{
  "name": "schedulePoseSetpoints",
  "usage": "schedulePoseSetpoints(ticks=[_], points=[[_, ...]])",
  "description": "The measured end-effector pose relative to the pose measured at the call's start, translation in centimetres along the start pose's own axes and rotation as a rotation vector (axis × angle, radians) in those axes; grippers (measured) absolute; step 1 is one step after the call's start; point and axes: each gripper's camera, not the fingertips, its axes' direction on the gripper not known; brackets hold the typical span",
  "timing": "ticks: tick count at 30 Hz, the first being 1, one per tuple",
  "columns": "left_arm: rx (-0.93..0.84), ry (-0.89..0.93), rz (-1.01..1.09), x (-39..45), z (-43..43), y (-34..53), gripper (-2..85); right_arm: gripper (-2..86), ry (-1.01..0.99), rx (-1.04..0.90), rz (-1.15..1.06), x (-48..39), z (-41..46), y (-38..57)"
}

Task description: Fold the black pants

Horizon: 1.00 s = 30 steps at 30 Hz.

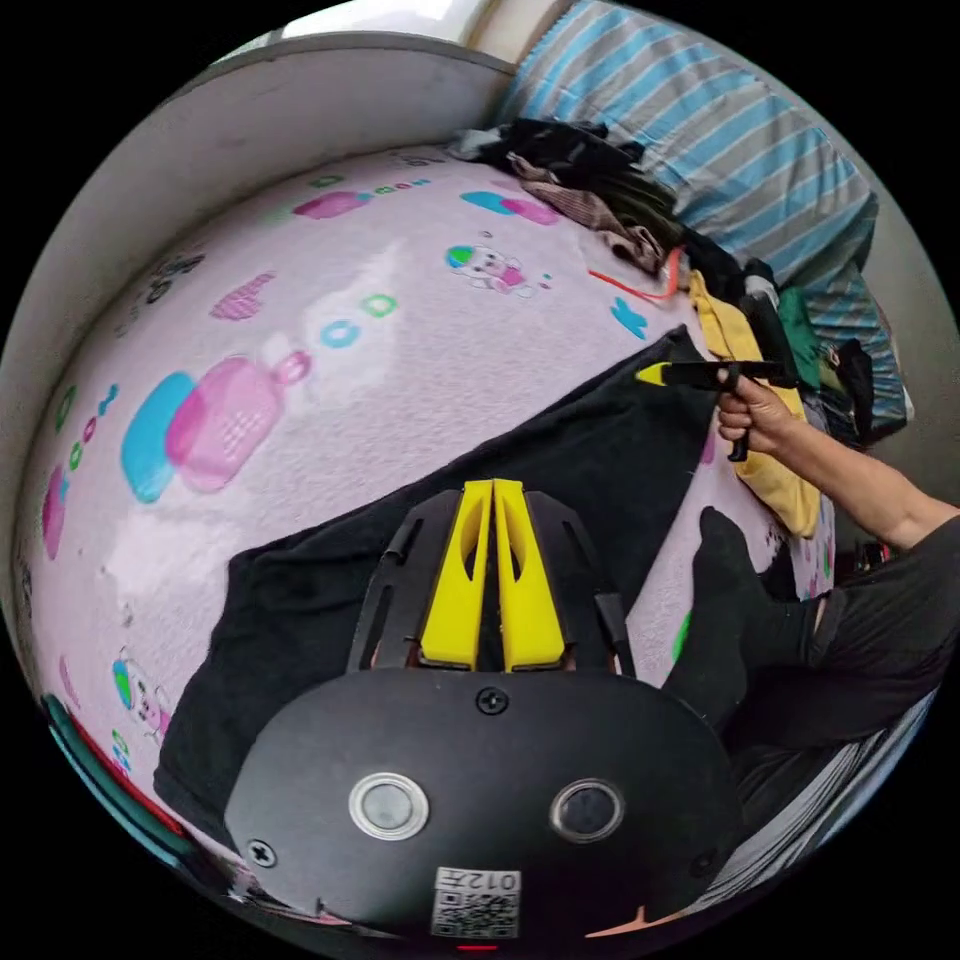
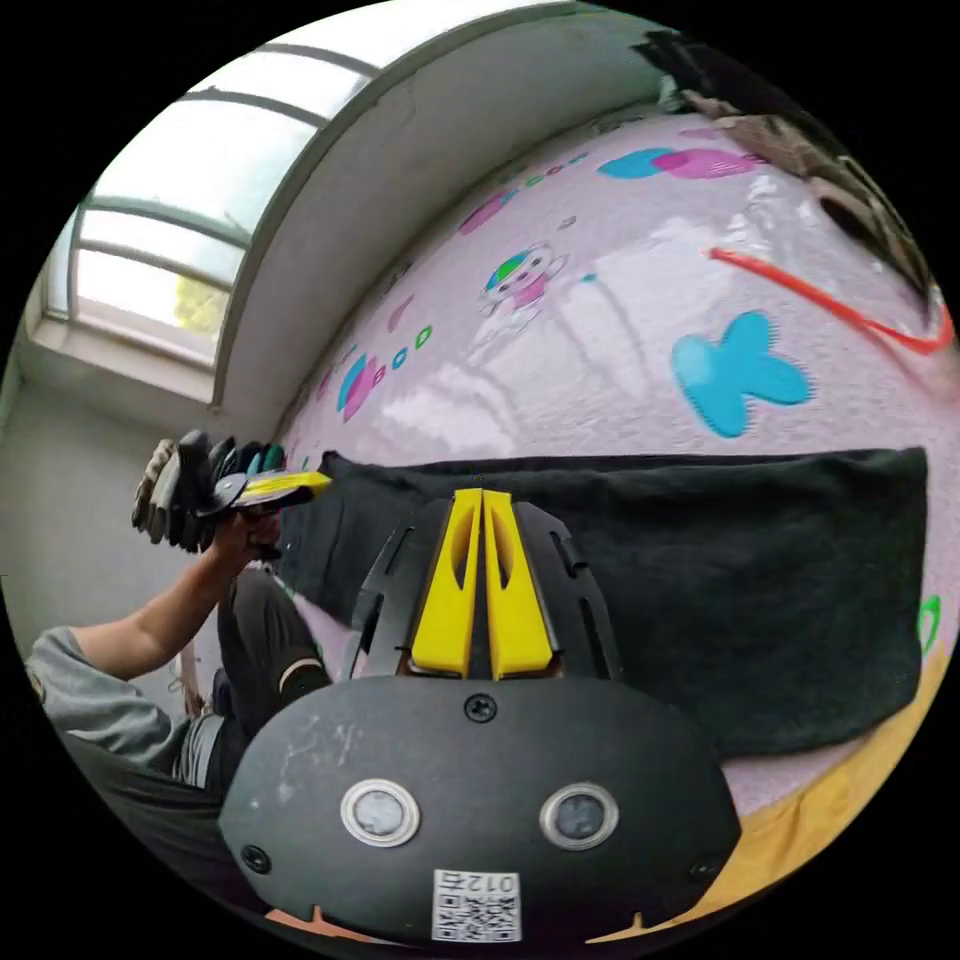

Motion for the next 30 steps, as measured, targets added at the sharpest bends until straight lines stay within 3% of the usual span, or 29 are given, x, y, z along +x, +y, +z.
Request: schedulePoseSetpoints(ticks=[6,11,19,24,27,30], points=[[-0.115,0.046,0.0,2.2,7.5,-1.2,0.7,-0.8,-0.046,-0.141,-0.01,-0.6,1.8,-1.6],[-0.075,0.126,-0.037,0.3,9.0,0.5,0.6,-0.9,-0.123,0.097,0.28,7.0,-5.8,-1.2],[-0.085,0.115,-0.063,-0.2,11.4,2.7,0.6,-0.8,-0.094,0.253,0.386,7.3,-11.9,0.8],[-0.001,0.154,0.073,4.2,10.7,3.7,0.6,-0.8,-0.086,0.144,0.322,5.1,-13.6,1.5],[-0.069,0.219,0.208,8.4,13.8,4.4,0.6,-0.8,0.006,0.04,0.292,4.1,-13.6,1.5],[-0.161,0.145,0.291,10.8,17.8,5.6,0.5,-0.8,0.141,0.023,0.3,4.2,-14.4,1.2]])
